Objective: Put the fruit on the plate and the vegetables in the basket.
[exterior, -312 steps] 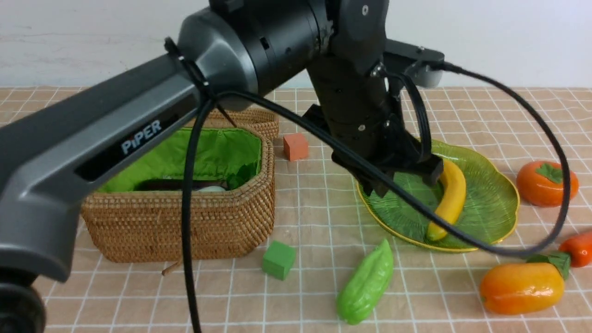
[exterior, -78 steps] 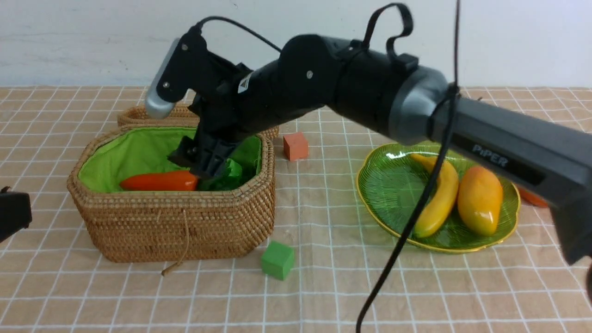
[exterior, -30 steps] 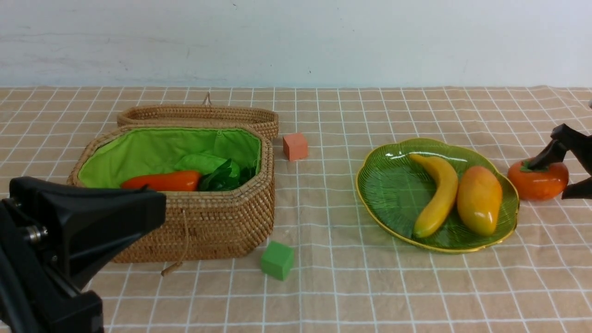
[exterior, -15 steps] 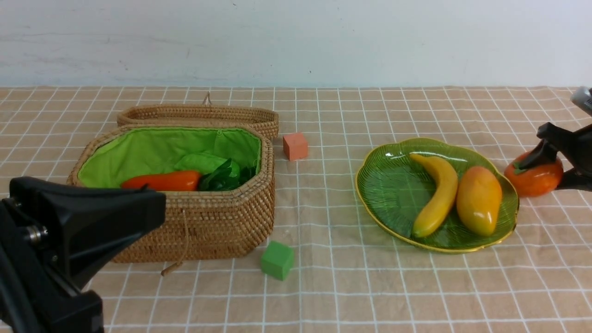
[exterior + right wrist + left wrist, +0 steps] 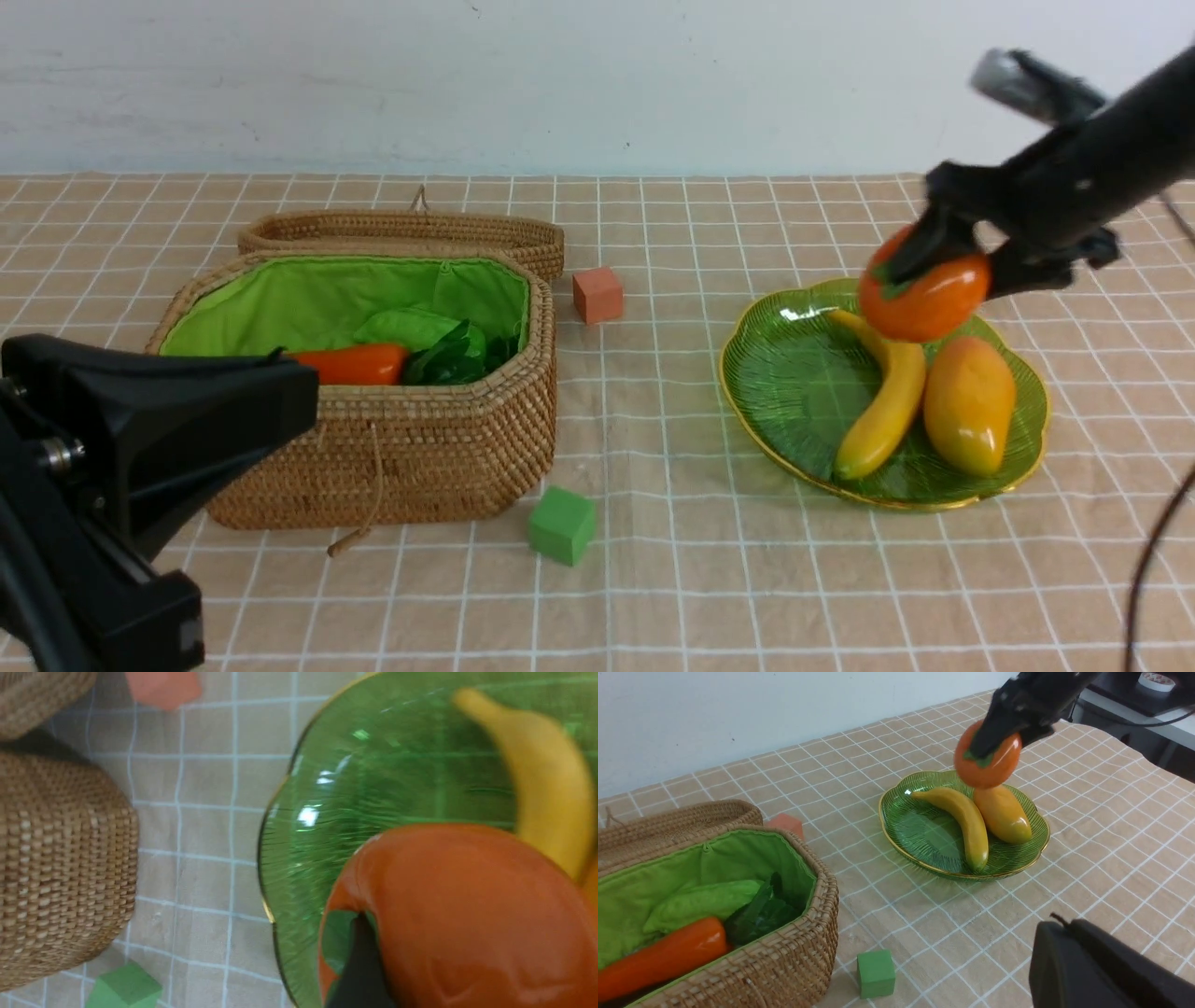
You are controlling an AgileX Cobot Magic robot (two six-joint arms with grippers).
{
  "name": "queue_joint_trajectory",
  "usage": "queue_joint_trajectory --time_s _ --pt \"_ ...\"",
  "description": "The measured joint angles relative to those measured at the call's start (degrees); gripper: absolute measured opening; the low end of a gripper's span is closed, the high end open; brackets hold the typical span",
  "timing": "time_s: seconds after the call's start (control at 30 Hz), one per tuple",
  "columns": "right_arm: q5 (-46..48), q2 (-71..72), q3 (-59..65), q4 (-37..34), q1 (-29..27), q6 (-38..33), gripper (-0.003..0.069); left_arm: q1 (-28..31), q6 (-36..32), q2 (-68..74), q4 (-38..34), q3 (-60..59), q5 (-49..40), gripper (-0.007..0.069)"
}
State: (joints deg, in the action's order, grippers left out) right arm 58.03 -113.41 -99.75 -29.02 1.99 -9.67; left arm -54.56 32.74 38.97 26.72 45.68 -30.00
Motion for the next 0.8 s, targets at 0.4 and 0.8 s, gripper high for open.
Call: queue_joint_trajectory --time_s 0.4,0.8 --pt "-3.7 -2.4 0.2 7.4 4.2 6.9 0.0676 0.0 0.0 0.0 0.3 0.0 -0.3 -0.0013" --pt "9.0 30.5 17.0 25.7 3.8 12.2 0.0286 0.0 1.3 -17.5 1.0 -18.0 14.0 -0.0013"
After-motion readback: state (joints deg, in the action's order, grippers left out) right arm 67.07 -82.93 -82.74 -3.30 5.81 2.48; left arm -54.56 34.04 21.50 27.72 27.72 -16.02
